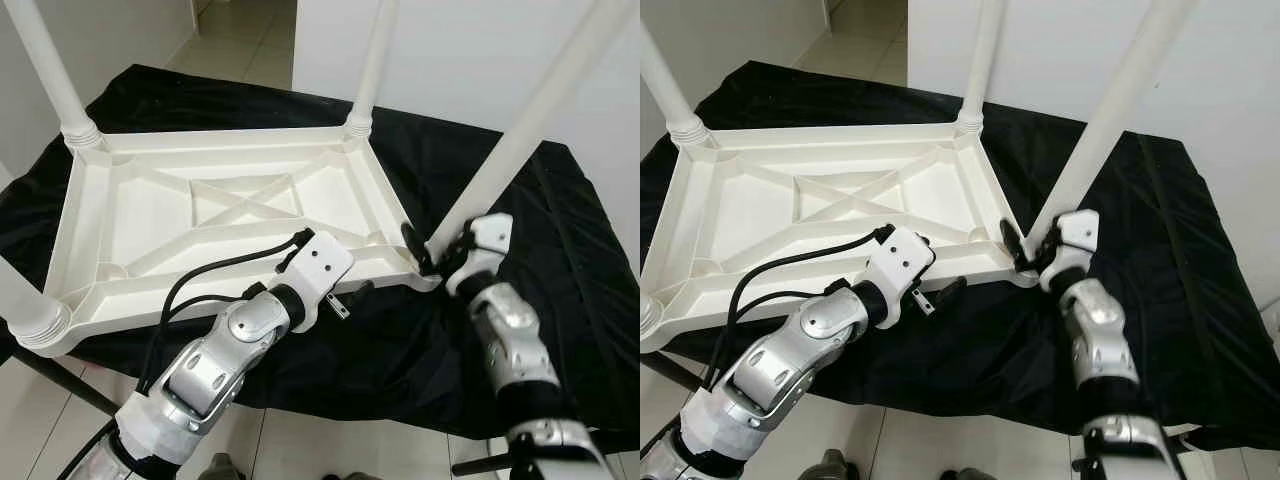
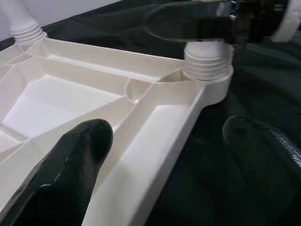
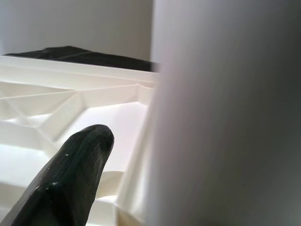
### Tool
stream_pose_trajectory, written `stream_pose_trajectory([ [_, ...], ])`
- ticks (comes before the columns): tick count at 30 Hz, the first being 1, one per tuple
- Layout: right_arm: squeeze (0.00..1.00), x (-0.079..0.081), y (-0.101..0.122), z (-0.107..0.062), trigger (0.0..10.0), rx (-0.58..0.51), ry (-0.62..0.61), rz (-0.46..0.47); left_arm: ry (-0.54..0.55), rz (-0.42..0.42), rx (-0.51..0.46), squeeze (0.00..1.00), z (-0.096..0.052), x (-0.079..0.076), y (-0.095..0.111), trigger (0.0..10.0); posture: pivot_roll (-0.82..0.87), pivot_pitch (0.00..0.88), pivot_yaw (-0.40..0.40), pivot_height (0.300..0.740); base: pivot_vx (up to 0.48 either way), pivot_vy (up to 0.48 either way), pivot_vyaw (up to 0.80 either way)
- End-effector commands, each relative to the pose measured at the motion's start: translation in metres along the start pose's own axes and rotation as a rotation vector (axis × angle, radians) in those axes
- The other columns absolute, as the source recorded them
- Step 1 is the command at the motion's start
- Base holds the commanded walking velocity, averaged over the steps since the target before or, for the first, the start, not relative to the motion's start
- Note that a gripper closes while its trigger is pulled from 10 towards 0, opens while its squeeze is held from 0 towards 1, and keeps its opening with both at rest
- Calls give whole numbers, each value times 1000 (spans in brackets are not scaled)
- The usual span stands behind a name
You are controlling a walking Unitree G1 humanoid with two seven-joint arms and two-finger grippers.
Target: Building children table
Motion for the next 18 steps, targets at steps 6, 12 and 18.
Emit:
stream_pose_trajectory([
  [6,0,3,-8,3,10000,32,80,-21,-132,-5,44,0,3,-18,-7,10000,152,25,-70,740,0,0,0],
  [12,0,-2,-21,-3,10000,94,146,-29,-130,-16,53,0,2,-19,-10,10000,160,21,-75,740,0,0,0],
  [18,0,-4,-25,-6,549,105,169,-6,-129,-18,57,0,2,-19,-10,10000,156,22,-72,740,0,0,0],
])
Point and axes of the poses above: a point about 5 cm out from each wrist's last joint towards the gripper, its own z axis pointing out of the wrist towards the gripper, its own y axis along the axis of the wrist's last joint, x = y × z, the point moved 6 cm from there along z, pointing out of the wrist towards the gripper, and after that the axes turned 12 degrees about -z, right-handed, at the moved point
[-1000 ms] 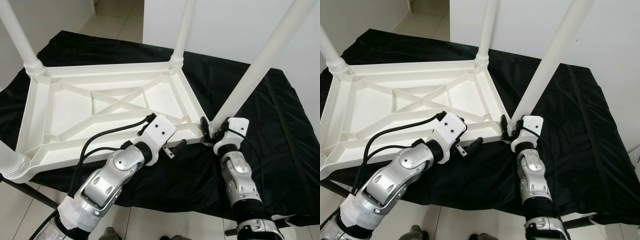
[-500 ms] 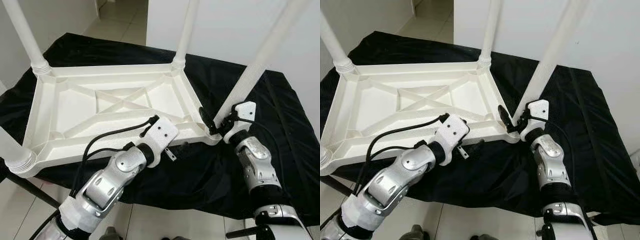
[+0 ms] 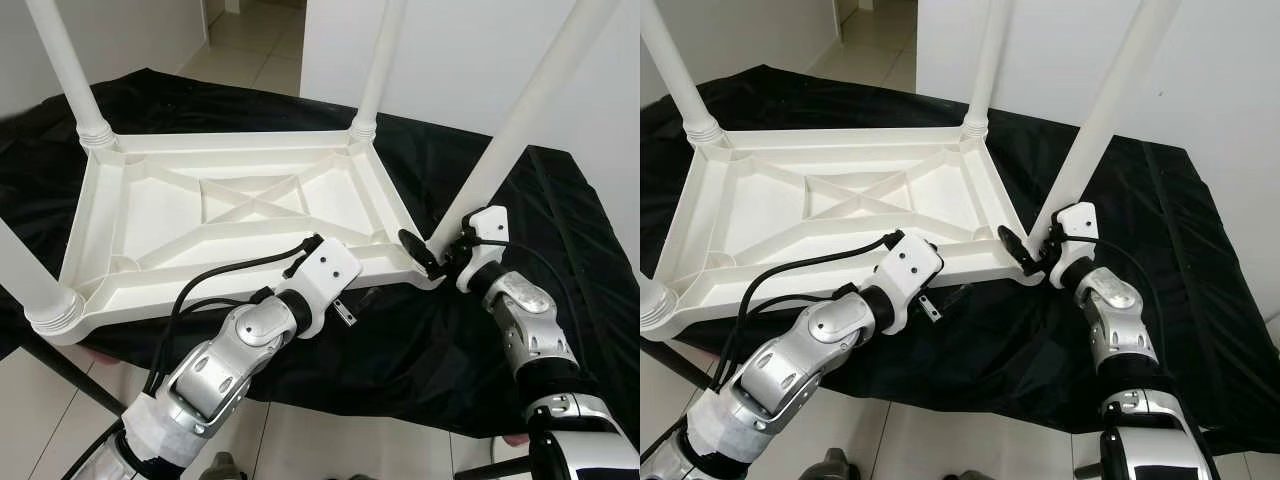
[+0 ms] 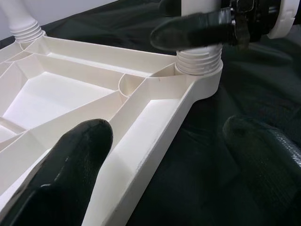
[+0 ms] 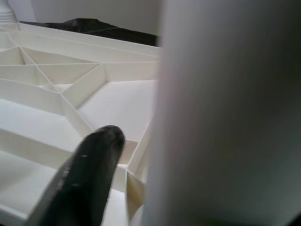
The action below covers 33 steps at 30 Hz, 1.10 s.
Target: Building children table
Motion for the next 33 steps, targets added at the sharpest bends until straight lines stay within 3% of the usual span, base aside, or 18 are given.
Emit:
stream_pose_trajectory([
  [1,0,4,-5,0,549,21,31,10,-115,-8,46,0,0,-15,-7,10000,156,22,-72,740,0,0,0],
  [2,0,5,-6,-1,0,23,35,21,-114,-10,48,0,0,-14,-8,10000,155,23,-69,740,0,0,0],
  [9,0,8,-9,-3,0,19,26,64,-112,-19,52,0,1,-14,-9,10000,152,22,-68,740,0,0,0],
  [18,0,26,-13,4,0,57,-92,138,-114,-22,51,0,3,-15,-9,10000,148,31,-74,740,0,0,0],
  [19,0,46,-7,10,0,42,-127,175,-114,-24,52,0,3,-15,-9,10000,143,36,-80,740,0,0,0],
  [20,0,56,-3,13,0,31,-131,190,-113,-25,52,0,4,-15,-9,10000,143,36,-80,740,0,0,0],
  [22,0,66,0,16,0,23,-142,218,-113,-27,52,0,4,-15,-9,10000,138,35,-78,740,0,0,0],
  [26,0,76,-1,23,0,71,-221,244,-113,-29,50,0,5,-15,-9,10000,136,34,-79,740,0,0,0],
  [33,0,78,0,26,0,110,-331,248,-111,-31,49,0,6,-13,-9,10000,129,35,-81,740,0,0,0],
])
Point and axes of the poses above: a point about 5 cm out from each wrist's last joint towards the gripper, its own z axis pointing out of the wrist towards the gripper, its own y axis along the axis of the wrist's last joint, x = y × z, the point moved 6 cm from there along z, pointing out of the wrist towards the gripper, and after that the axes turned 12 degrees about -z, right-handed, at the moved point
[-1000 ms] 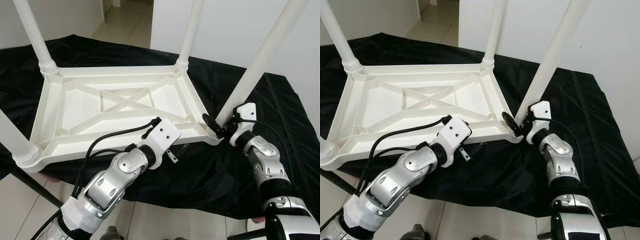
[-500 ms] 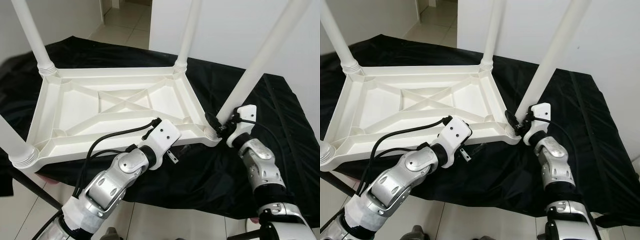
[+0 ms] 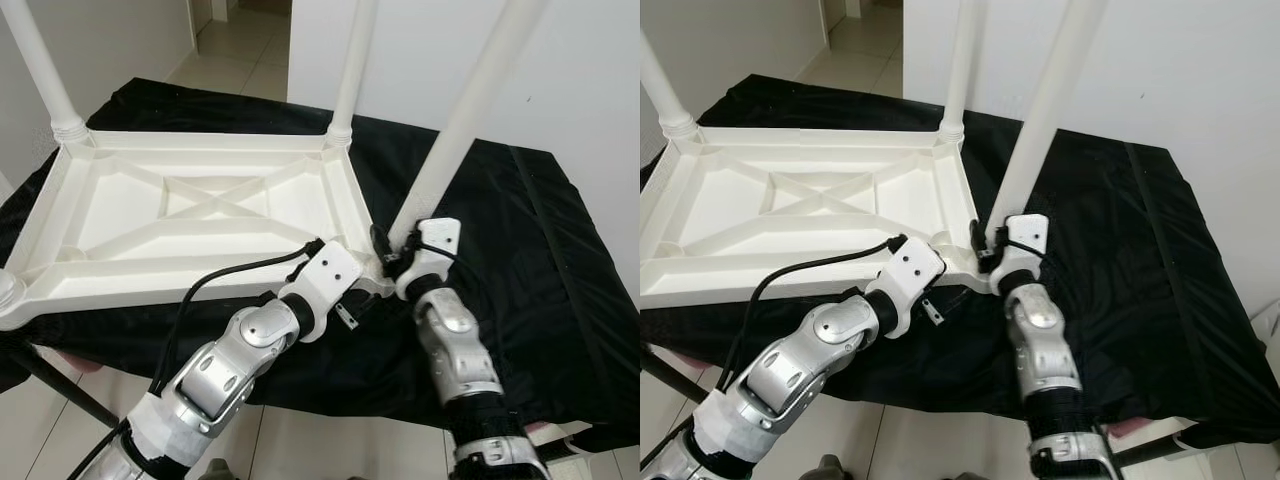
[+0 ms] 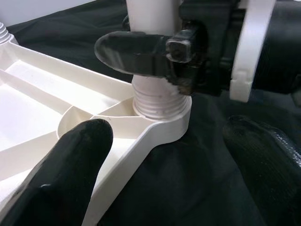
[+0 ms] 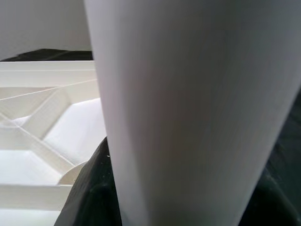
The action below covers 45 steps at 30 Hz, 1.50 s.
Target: Building children table
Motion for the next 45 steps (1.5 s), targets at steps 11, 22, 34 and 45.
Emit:
stream_pose_trajectory([
  [11,0,-13,-26,-17,0,188,-211,-10,-80,-30,16,0,4,4,-4,10000,102,40,-86,740,0,0,0],
  [22,1000,-20,-12,-14,10000,131,-209,-22,-59,-24,21,0,5,13,-5,10000,109,44,-79,740,0,0,0],
  [34,0,-23,14,-5,10000,2,141,-43,-35,-11,18,0,2,18,-6,10000,121,32,-77,740,0,0,0],
  [45,0,-26,11,-7,10000,-7,373,-120,-53,-5,24,0,1,14,-8,10000,124,29,-77,740,0,0,0],
])
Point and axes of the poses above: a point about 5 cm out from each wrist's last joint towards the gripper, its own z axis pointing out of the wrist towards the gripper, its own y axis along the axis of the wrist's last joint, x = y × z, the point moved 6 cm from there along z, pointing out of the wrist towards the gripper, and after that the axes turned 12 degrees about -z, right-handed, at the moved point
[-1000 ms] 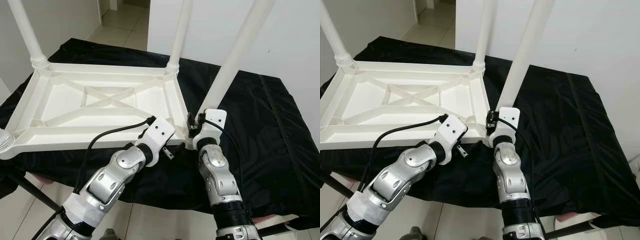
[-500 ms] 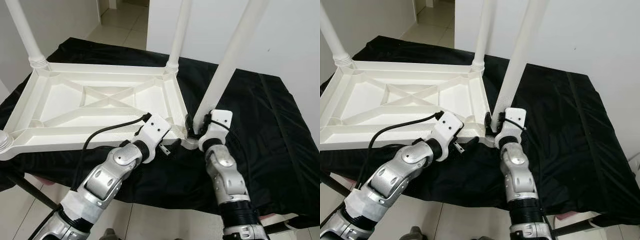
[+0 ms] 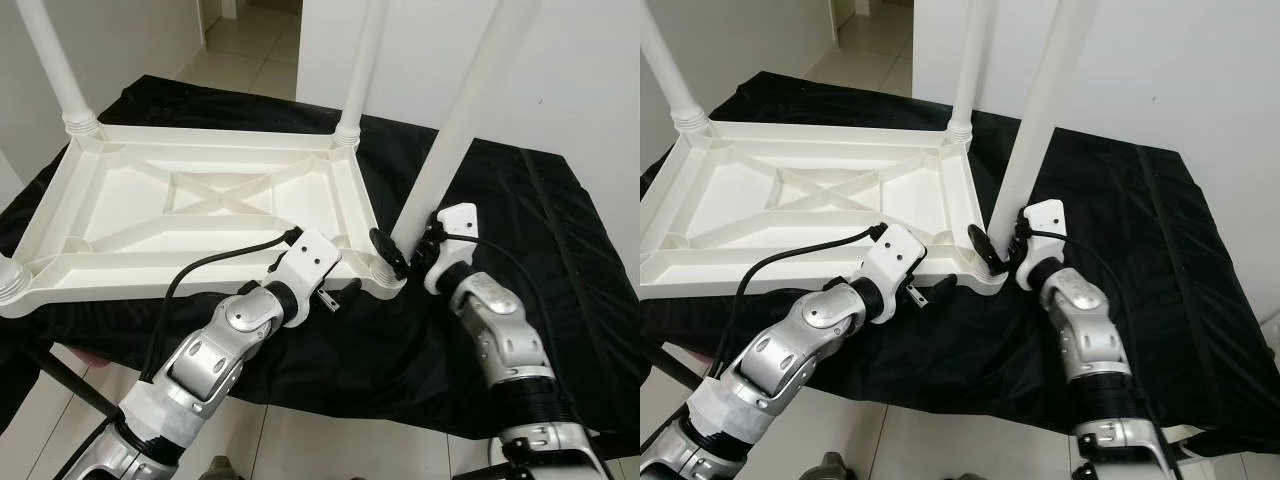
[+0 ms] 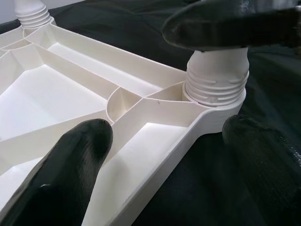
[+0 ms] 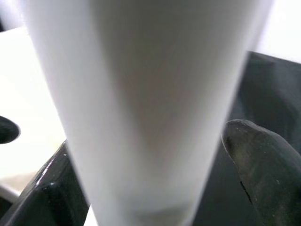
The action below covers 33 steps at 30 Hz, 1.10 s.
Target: Building children table
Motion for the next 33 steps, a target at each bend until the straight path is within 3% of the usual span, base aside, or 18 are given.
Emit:
stream_pose_trajectory([
  [1,0,2,-1,-1,10000,-4,48,-8,-125,10,25,0,-1,-17,-4,10000,127,24,-79,740,0,0,0],
  [9,0,3,-5,0,10000,-24,136,13,-132,8,25,0,0,-20,-4,10000,131,18,-81,740,0,0,0],
  [10,0,4,-7,1,8235,-21,150,13,-144,7,25,0,0,-24,-4,10000,133,16,-81,740,0,0,0],
  [11,0,4,-9,3,0,-17,165,9,-159,5,26,0,0,-29,-5,10000,136,15,-83,740,0,0,0],
  [15,0,2,-14,3,0,0,188,1,-183,-4,26,0,-1,-38,-6,10000,142,18,-89,740,0,0,0],
  [25,0,-1,-20,2,0,27,191,-4,-180,-9,22,0,-2,-39,-5,10000,148,22,-94,740,0,0,0],
  [29,0,-3,-25,6,0,61,130,-7,-176,-10,23,0,-3,-38,-5,10000,147,30,-93,740,0,0,0],
  [30,0,-5,-26,10,0,85,29,-13,-172,-9,25,0,-3,-37,-5,10000,148,37,-92,740,0,0,0],
  [33,0,-6,-26,11,0,87,-1,-15,-171,-9,25,0,-3,-37,-5,10000,148,37,-92,740,0,0,0],
])
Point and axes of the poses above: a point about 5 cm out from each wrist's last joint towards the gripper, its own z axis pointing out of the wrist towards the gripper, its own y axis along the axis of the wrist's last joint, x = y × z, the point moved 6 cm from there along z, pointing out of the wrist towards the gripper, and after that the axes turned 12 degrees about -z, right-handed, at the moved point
